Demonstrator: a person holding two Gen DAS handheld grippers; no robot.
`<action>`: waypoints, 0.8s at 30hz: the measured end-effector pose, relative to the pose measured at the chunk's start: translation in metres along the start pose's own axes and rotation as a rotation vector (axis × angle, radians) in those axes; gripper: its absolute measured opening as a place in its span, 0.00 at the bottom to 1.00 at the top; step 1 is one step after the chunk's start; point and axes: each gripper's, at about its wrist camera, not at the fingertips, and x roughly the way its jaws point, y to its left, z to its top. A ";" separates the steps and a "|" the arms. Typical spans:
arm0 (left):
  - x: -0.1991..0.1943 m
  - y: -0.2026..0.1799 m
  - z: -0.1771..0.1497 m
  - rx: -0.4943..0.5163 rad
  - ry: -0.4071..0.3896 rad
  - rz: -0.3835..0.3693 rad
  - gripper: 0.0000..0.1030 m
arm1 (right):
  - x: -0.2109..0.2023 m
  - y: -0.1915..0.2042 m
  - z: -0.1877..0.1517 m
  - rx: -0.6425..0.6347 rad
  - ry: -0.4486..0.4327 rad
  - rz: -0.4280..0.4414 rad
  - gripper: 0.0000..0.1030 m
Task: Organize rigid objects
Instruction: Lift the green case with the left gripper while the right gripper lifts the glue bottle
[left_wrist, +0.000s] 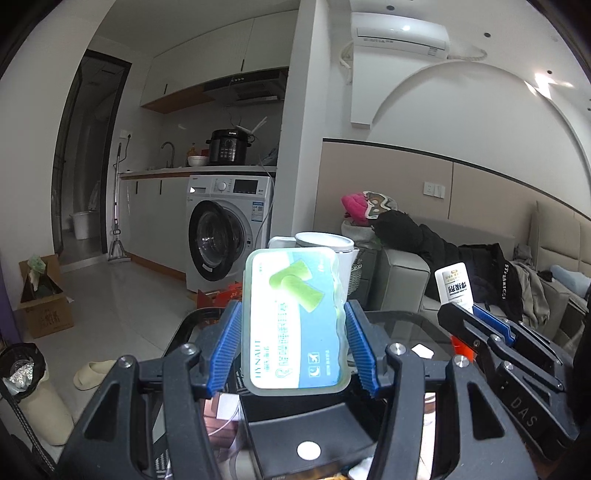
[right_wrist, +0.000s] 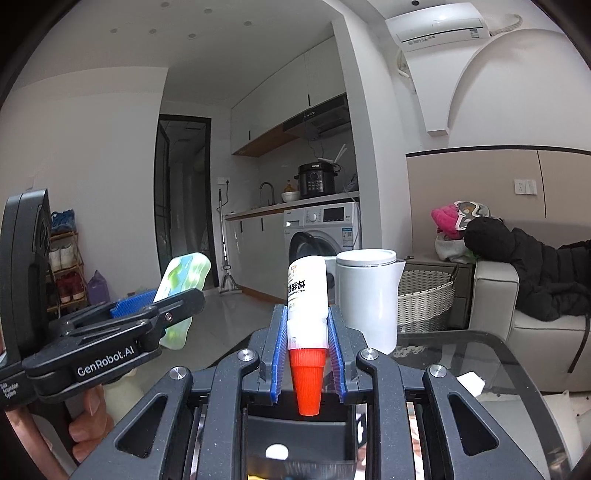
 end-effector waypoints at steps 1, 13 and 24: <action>0.004 0.001 0.001 -0.007 -0.001 0.004 0.53 | 0.006 -0.001 0.002 0.006 -0.001 -0.002 0.20; 0.044 0.011 -0.005 -0.047 0.043 0.038 0.53 | 0.060 -0.013 -0.005 0.070 0.072 0.011 0.20; 0.069 0.009 -0.012 -0.059 0.145 0.042 0.53 | 0.070 -0.020 -0.016 0.074 0.120 -0.001 0.20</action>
